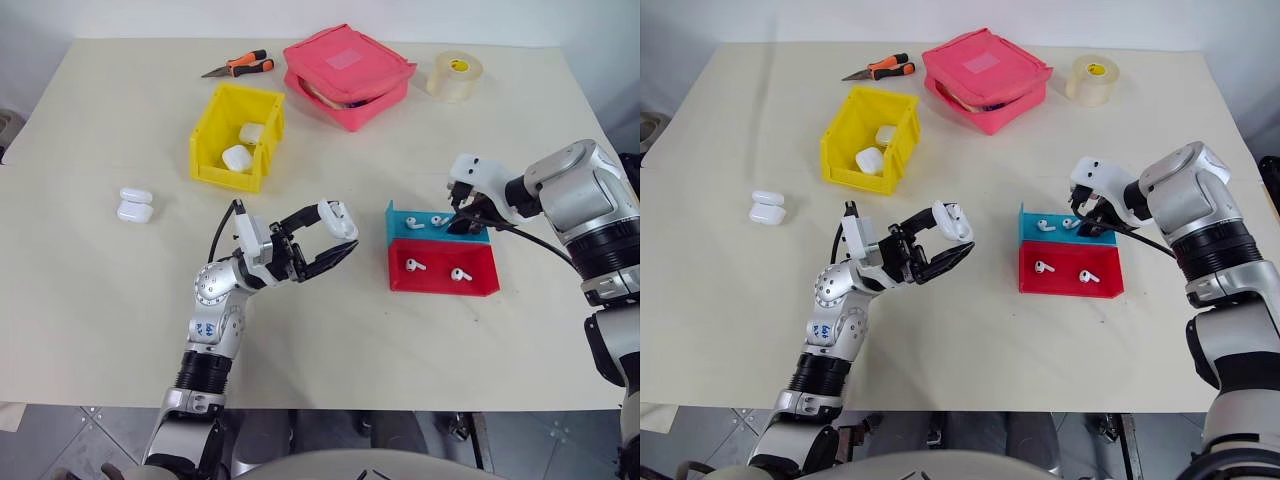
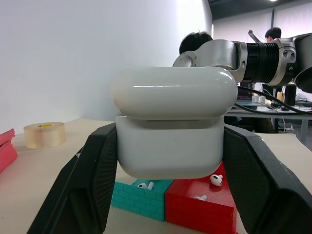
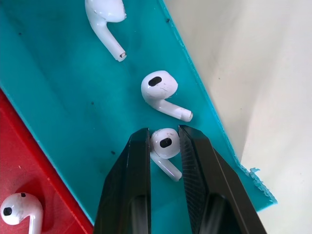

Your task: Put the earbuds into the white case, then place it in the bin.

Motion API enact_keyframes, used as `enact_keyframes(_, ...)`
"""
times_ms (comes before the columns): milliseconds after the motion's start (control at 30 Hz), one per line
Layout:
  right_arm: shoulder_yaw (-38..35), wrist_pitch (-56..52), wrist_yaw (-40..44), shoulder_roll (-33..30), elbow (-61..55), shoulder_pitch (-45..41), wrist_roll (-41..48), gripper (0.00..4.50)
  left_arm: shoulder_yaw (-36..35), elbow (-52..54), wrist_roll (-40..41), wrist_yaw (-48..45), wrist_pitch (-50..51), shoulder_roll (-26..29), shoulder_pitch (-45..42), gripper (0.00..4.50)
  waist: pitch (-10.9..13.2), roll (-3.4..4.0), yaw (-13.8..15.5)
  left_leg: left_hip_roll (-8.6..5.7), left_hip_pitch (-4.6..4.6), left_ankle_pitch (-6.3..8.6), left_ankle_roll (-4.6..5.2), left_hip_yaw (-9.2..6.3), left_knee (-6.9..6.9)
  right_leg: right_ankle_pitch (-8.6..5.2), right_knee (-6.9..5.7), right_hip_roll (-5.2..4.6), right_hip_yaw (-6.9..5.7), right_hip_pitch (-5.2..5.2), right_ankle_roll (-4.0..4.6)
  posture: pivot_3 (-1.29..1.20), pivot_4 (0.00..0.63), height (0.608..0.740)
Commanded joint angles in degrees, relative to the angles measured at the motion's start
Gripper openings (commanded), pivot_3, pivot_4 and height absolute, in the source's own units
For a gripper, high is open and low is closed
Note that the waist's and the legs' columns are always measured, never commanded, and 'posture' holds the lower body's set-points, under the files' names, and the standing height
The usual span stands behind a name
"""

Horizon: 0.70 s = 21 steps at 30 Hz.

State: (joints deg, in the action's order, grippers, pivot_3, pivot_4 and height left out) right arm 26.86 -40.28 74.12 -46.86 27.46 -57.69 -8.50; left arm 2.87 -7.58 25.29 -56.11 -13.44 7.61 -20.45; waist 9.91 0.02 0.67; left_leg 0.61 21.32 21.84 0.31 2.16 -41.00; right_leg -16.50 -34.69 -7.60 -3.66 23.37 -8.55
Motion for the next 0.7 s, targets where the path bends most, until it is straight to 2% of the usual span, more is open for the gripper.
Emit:
enact_keyframes(33,-2.0,-0.8,-0.7,-0.8,-1.1,-0.6,-0.6,0.47,-0.1,1.1,0.0,-0.1,-1.3,0.2,-0.6,2.79,0.0,0.00,0.0,0.00,0.00,0.00,0.00,0.00,0.00,0.00,0.00,0.00,0.00,0.00,0.00,0.00,0.150,0.740)
enact_keyframes(133,-4.1,-2.3,-1.6,-1.8,-3.6,-0.1,0.4,0.47,0.0,1.0,0.1,-0.5,-1.2,0.4,-1.0,2.79,0.0,0.00,0.0,0.00,0.00,0.00,0.00,0.00,0.00,0.00,0.00,0.00,0.00,0.01,0.00,0.00,0.150,0.740)
enact_keyframes(267,-10.4,-7.4,-2.8,-2.8,-11.3,1.9,4.3,0.47,-0.1,-0.1,0.6,-2.0,-1.0,0.6,-2.1,2.79,0.0,0.04,0.1,0.00,0.02,0.00,0.00,0.00,0.01,0.00,0.00,0.00,0.00,0.03,0.00,0.00,0.150,0.740)
enact_keyframes(400,-21.4,-15.8,-4.3,-3.1,-25.2,9.5,12.3,0.47,0.4,-2.0,1.3,-4.8,-0.4,0.7,-3.7,2.79,0.0,0.04,0.6,0.00,0.02,0.01,-0.02,-0.02,0.00,0.00,0.02,-0.01,-0.02,0.01,0.00,0.00,0.150,0.740)
enact_keyframes(533,-34.2,-22.6,-7.0,-0.5,-38.1,18.2,21.8,0.47,1.2,-3.7,2.0,-8.6,0.4,0.4,-5.0,2.79,0.0,0.03,0.7,-0.02,0.05,0.01,-0.02,-0.02,-0.01,0.00,0.01,-0.02,-0.03,0.02,0.00,0.00,0.150,0.740)
enact_keyframes(633,-48.5,-27.4,-9.5,7.7,-51.4,25.3,33.3,0.47,2.2,-6.2,2.6,-12.7,1.2,0.1,-6.8,2.79,0.0,0.03,0.7,0.00,0.05,0.02,-0.03,-0.04,-0.02,0.00,-0.01,0.01,-0.05,0.01,0.00,0.00,0.150,0.740)
enact_keyframes(700,-53.9,-31.9,-12.4,12.0,-57.7,28.0,38.7,0.47,2.5,-7.9,2.9,-15.0,1.4,-0.1,-8.0,2.79,0.0,0.04,0.7,0.00,0.04,0.02,-0.03,-0.06,-0.02,0.00,-0.05,0.02,-0.06,0.01,0.00,0.00,0.150,0.740)
